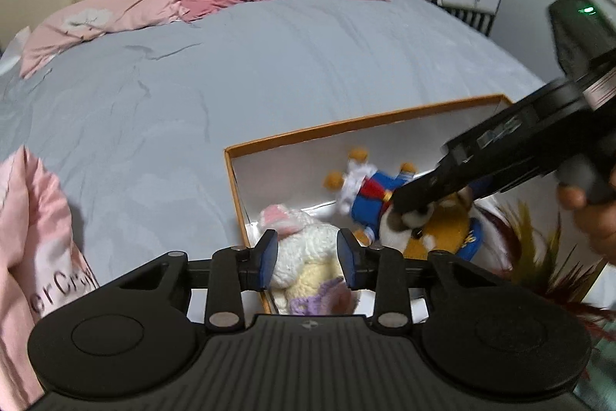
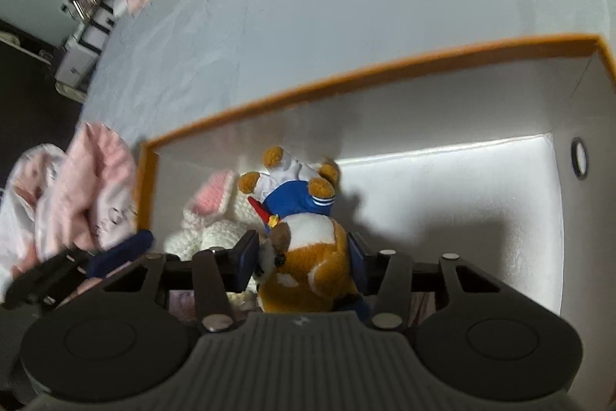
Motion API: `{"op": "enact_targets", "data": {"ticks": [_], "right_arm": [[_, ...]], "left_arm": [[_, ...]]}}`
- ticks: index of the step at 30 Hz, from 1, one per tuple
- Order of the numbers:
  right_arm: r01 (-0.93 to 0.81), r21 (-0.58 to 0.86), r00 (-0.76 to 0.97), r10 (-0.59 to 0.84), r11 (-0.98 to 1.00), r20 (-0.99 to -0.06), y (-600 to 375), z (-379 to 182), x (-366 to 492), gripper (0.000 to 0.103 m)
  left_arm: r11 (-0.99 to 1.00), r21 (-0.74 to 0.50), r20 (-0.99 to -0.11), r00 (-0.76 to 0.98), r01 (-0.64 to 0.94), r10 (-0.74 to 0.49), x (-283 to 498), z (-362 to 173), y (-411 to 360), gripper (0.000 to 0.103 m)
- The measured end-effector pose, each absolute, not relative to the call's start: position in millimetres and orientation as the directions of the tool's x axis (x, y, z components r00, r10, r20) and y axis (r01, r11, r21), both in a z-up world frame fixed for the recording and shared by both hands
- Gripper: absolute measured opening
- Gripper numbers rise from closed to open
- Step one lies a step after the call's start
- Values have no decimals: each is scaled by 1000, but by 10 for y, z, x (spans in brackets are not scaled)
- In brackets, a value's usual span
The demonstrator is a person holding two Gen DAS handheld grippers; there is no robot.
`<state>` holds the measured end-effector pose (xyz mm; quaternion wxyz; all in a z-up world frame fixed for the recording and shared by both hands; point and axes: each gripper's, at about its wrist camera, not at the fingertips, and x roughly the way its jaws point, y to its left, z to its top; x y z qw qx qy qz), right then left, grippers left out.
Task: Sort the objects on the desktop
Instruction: 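Lower the bunny and dog into the orange box and open both grippers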
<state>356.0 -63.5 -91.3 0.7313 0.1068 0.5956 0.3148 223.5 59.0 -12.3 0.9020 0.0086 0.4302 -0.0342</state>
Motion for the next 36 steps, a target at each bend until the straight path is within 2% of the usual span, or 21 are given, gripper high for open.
{"op": "enact_targets", "data": {"ticks": [3,5,11,16,21,31,36], "right_arm": [[-297,635,33,672,714,-740,-759,-768,3568,51],[-291,652,28,688,700,-725,-765,-732,3571,51],[-256,584,69,617,770,-784,-698,-1008,3659,50],[-303,509,111,560,806,-821,-618,-1132,3623,50],[-445,349,187,467,825,-864,-318,-1095,3434,51],[-430,380,167,485,819,-858,-485,-1020,3465,60],[-451,361,159,471,816,-867,-618,-922,3417,60]], "left_arm": [[997,-27,-778,625,67,-63,2249,-167,597,35],[998,-25,-785,617,65,-60,2261,-206,595,33],[996,-45,-769,634,71,-80,2221,-233,642,33],[996,-46,-763,641,77,-85,2201,-255,638,33],[996,-31,-760,645,87,-80,2171,-273,611,33],[995,-74,-723,683,68,-101,2075,-198,721,33],[993,-111,-692,714,40,-106,1998,-106,832,33]]}}
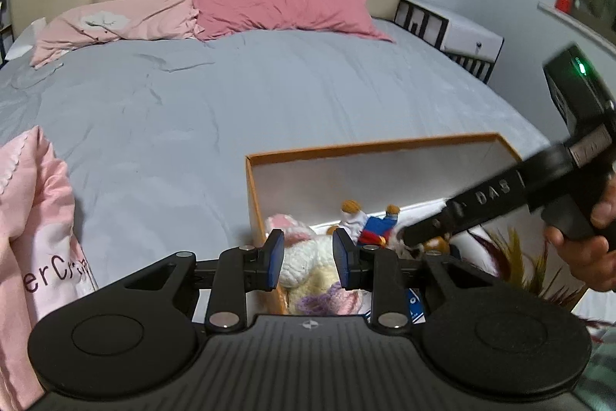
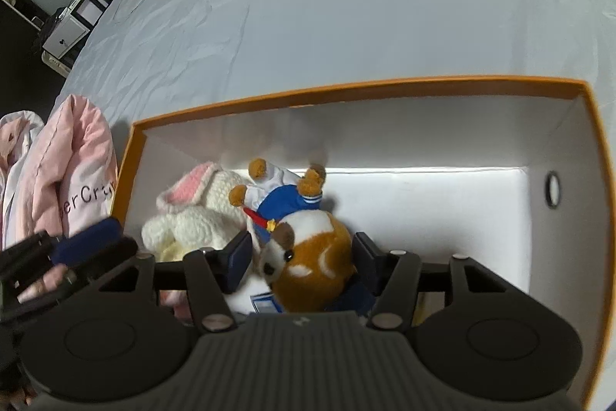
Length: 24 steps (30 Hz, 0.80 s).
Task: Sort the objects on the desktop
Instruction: 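Lower the bunny and dog into the orange box and open both grippers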
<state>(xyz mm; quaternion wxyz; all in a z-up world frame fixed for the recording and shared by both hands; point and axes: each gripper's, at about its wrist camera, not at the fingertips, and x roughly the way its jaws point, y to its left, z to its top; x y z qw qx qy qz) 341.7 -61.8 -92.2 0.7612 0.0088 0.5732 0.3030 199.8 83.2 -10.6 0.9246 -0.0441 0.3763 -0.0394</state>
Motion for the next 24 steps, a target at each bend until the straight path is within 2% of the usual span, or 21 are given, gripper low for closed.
{"op": "enact_targets", "data": {"ticks": [3,5,11,16,17,18,24], "right_arm": [[-441,351,143,451,826,-881,-651,-959,3398,60],[-431,326,138,418,842,-898,-637,-1021,3375,48],[-317,402,117,456,859,-882,-592,-1143,3391,44],[-293,393,128,443,872,-887,-422,-1145,3293,41],[-293,386,134,438,875,-889,-403,-1134,3277,39],[-285,383,139,433,879,-890,-395,-1129,3267,32],[-286,375,141,426,882,-893,-409,-1141,3296,31]], "left_arm": [[990,-142,-691,714,17,-111,1973,-93,901,33],[989,-146,-695,711,6,-107,1960,-93,932,33],[982,-188,-713,692,-29,-116,1936,-155,1033,33],[976,-218,-716,682,-17,-148,1952,-180,1066,30],[977,-214,-716,683,-17,-145,1953,-180,1068,30],[976,-216,-717,682,-19,-145,1960,-186,1073,30],[980,-199,-719,682,-19,-133,1964,-216,1032,30]]}}
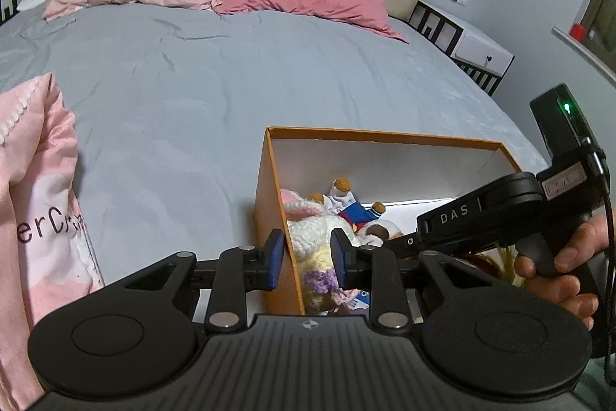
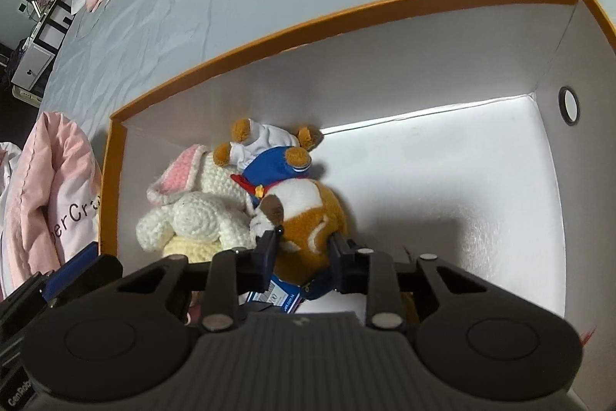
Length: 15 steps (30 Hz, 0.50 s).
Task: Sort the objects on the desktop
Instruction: 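Lower the bunny and dog into the orange box and open both grippers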
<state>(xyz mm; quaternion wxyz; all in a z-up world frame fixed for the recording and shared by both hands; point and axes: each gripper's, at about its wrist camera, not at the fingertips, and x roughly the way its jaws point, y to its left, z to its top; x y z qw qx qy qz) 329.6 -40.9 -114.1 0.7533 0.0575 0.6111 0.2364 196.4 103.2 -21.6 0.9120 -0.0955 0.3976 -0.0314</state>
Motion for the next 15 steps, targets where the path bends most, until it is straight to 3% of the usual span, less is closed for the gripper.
{"op": "enact_targets", "data": {"ticks": [8,15], "right_arm": [[-489,205,246,360,848,-900,-265,-944,3079,38],[-624,177,398,505,761,-766,-412,-490,2665,38]], "left_arm": [[981,-184,-693,715,-54,-91,1887,-63,1100,30],[994,-94,-642,767,-52,-20,1552,217,950,30]]}}
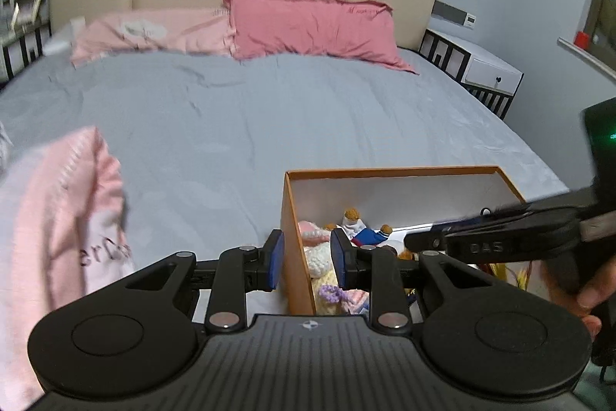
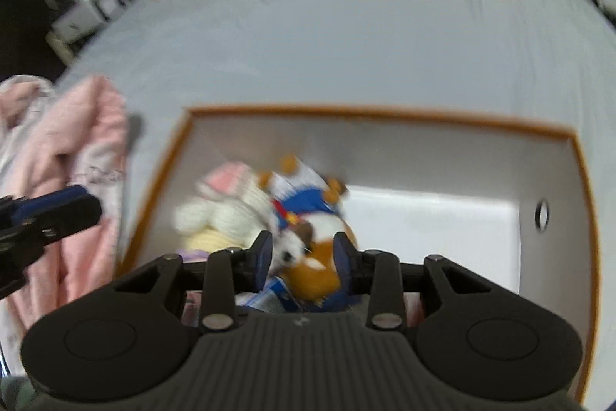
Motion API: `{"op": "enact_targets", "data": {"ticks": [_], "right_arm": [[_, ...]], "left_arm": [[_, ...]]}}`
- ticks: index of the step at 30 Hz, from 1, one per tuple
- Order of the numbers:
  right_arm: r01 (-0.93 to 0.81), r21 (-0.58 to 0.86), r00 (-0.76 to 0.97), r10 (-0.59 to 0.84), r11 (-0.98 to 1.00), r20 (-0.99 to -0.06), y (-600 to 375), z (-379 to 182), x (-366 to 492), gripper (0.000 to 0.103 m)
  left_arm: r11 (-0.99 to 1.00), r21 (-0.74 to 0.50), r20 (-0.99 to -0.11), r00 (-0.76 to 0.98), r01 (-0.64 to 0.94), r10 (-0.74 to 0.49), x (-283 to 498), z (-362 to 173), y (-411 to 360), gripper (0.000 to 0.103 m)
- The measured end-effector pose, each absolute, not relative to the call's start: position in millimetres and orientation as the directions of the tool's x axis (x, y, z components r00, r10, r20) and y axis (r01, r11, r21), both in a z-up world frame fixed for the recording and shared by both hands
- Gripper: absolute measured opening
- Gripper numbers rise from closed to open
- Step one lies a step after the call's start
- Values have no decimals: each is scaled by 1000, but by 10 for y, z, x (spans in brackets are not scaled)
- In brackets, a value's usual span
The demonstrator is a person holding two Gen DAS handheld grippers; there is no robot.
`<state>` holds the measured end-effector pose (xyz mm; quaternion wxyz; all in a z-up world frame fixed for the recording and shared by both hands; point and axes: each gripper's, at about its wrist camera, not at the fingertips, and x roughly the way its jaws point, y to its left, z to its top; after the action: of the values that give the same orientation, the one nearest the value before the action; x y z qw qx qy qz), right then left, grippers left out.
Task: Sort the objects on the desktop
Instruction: 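Grasp the pink handheld fan with the left gripper while the right gripper grasps the pink pompom keychain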
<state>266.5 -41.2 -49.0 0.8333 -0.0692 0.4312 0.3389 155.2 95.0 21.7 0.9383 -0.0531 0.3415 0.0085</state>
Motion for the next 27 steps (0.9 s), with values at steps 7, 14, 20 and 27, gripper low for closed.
{"op": "enact_targets", "data": {"ticks": [7,14,20,27], "right_arm": [[-769,64,503,664,636,-553,-820,-80,1918,38],[-735,109,520,660,669,-543,-1368,11,1478,38],[-696,141,531,637,704,-559,-1759,-180,1104,38],[-602,246,463,583,760,-667,-1980,-649,948,38]], "left_arm": [[999,-10,-579,815,-35,22,1106,477,740,30],[998,-54,-628,778,-9,-27,742,545,615,30],[990,-130,-692,720,-51,-54,437,353,642,30],[979,-192,-770,630,-73,-104,277,77,449,30]]}}
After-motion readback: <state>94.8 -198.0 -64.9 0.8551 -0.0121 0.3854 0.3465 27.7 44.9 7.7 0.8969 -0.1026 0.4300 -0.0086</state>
